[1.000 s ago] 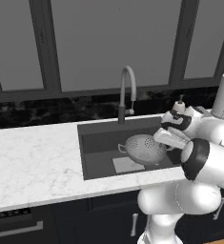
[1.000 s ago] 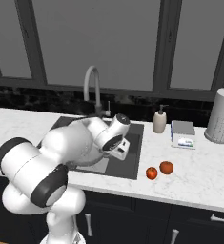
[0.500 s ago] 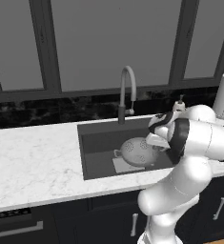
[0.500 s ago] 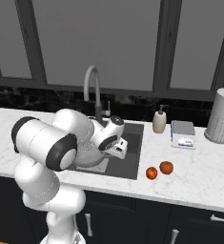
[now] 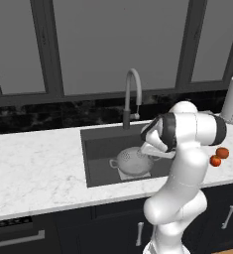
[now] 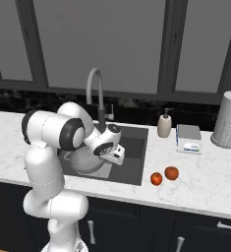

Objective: Put the colander in the sink, put the orange, apple in the colander, and turn on the sink faucet and pour water over the colander.

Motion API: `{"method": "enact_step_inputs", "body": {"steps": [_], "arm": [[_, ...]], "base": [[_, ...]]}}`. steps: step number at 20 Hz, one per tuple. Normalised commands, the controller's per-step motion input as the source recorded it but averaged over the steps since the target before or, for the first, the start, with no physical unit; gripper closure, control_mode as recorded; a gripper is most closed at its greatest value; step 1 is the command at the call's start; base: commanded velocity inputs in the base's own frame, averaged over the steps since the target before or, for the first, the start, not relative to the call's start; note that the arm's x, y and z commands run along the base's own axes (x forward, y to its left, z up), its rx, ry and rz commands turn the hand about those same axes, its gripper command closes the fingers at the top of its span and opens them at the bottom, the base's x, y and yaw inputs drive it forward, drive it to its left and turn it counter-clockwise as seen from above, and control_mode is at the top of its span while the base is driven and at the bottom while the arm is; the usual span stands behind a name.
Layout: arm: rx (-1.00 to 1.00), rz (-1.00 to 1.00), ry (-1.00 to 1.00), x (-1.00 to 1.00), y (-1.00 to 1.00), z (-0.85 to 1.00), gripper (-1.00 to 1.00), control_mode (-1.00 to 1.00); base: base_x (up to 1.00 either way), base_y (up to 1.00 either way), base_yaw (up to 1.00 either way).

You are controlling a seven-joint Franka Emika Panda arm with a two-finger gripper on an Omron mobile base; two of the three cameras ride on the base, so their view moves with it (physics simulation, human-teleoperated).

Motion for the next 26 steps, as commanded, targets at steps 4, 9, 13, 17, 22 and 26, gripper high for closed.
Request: {"method": "enact_step_inputs", "body": {"steps": [4,9,13,17,22,26], "arm": [[0.0,0.0,-0.01,0.23,0.1,-0.56,1.0,-1.0],[0.0,0.0,0.0,0.18,0.01,-0.53,1.0,-1.0],[0.0,0.0,-0.01,0.18,-0.08,-0.44,1.0,-1.0],[0.0,0.0,0.05,0.16,-0.08,-0.16,1.0,-1.0],[0.0,0.0,-0.02,0.03,-0.01,0.11,-1.0,-1.0],[0.0,0.0,-0.16,-0.07,-0.07,0.56,-1.0,-1.0]], "base": [[0.0,0.0,0.0],[0.0,0.0,0.0],[0.0,0.0,0.0],[0.0,0.0,0.0],[0.0,0.0,0.0],[0.0,0.0,0.0]]}}
